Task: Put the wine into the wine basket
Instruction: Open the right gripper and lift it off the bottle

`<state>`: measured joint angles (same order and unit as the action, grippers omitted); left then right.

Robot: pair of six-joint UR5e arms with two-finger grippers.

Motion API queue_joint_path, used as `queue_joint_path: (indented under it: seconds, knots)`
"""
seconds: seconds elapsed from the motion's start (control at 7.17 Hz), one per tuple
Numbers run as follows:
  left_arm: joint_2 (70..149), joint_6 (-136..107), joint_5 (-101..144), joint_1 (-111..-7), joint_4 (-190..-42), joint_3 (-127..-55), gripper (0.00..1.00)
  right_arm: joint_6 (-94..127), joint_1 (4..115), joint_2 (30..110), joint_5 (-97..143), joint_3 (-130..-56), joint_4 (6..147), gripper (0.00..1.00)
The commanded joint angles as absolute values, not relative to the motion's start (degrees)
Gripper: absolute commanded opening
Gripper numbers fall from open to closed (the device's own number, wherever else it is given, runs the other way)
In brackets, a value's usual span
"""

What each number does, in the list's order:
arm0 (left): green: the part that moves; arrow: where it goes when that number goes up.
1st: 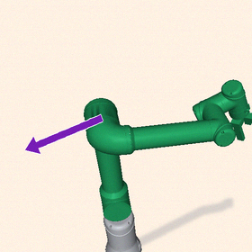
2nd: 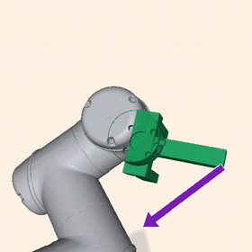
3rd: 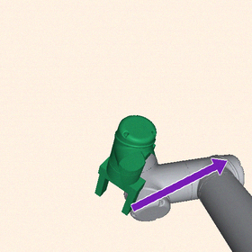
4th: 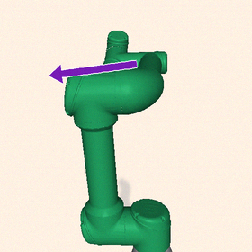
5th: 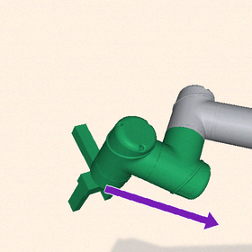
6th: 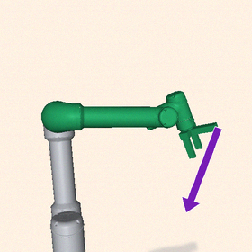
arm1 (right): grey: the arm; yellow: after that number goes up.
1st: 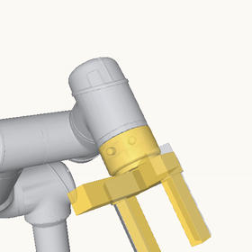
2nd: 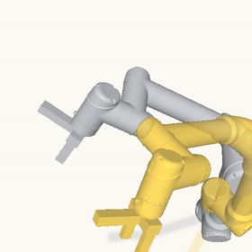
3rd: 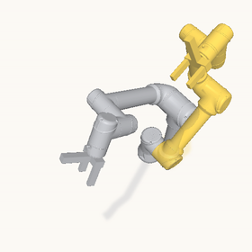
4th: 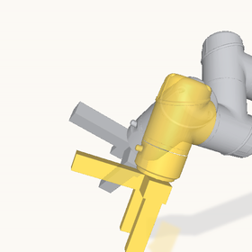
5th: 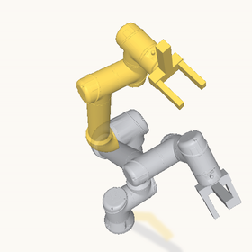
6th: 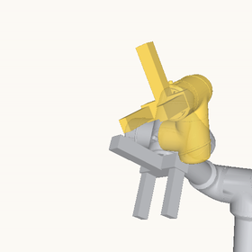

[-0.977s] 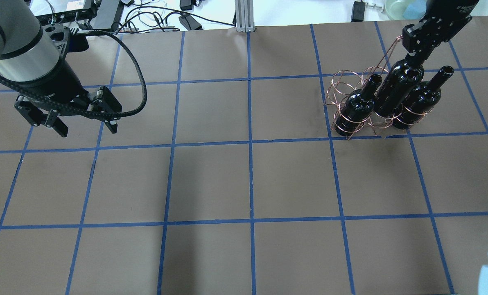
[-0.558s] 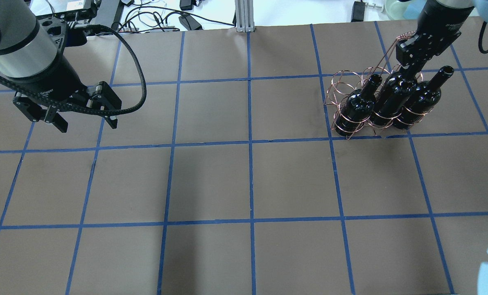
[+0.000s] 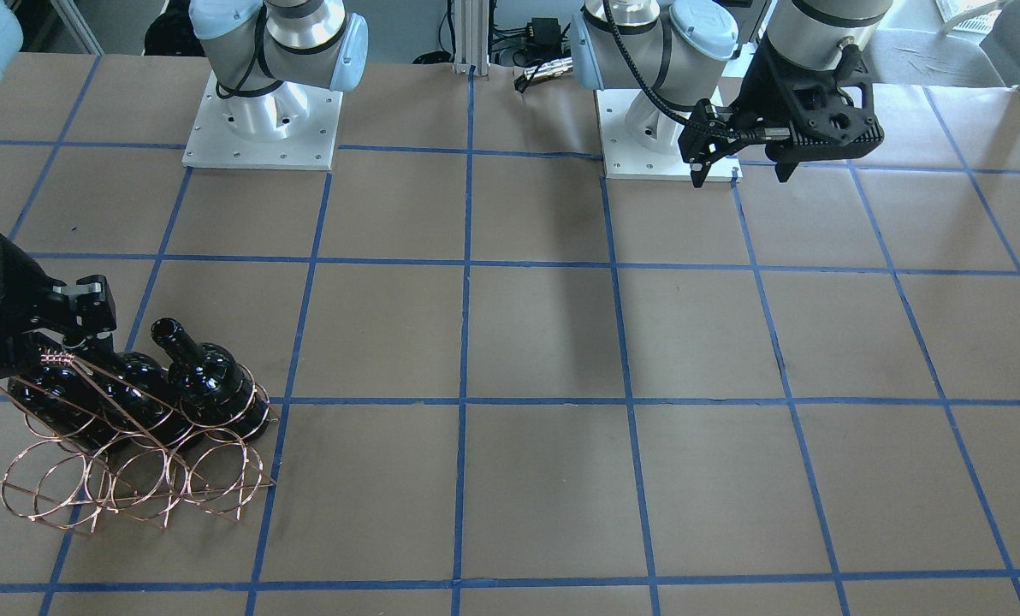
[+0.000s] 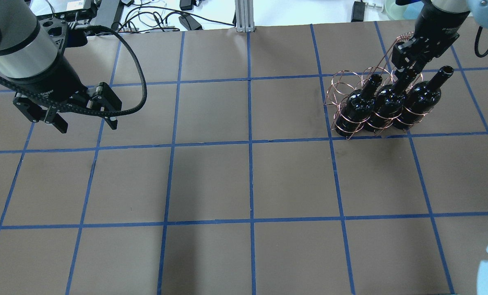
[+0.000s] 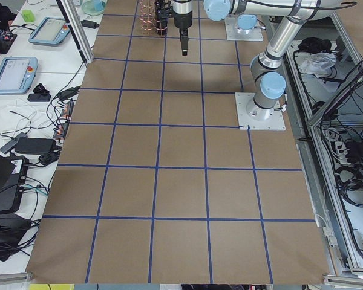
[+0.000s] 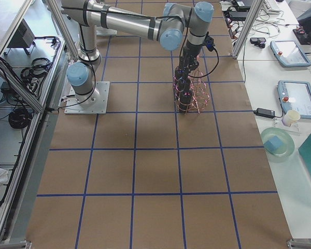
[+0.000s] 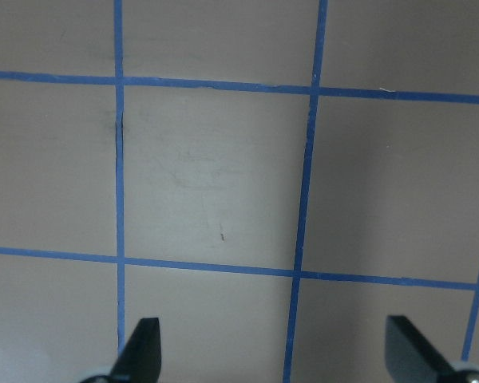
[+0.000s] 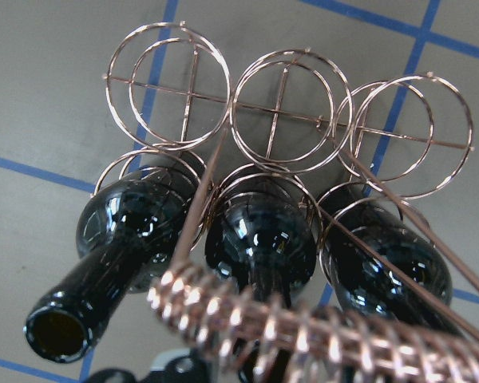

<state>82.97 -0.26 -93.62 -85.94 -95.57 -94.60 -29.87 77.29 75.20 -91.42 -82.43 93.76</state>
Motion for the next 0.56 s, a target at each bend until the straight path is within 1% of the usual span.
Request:
queue_joint_path:
  seconds: [0.0,0.28,0.42]
  knots:
    - [82.97,-0.26,-93.52,-86.31,-95.63,-94.75,1.00,-29.54,77.17,75.23,-91.67,-84.10,95.00,0.62]
    - [82.97,-0.18,-93.78,-86.13,-95.80,-94.66,1.00,-29.44,77.17,76.63,-91.93,-82.80,96.24,0.82]
    - [82.97,-0.18,-93.78,-86.05,-95.63,-94.66,1.00,-29.44,77.17,79.51,-91.93,-81.14,93.46,0.88]
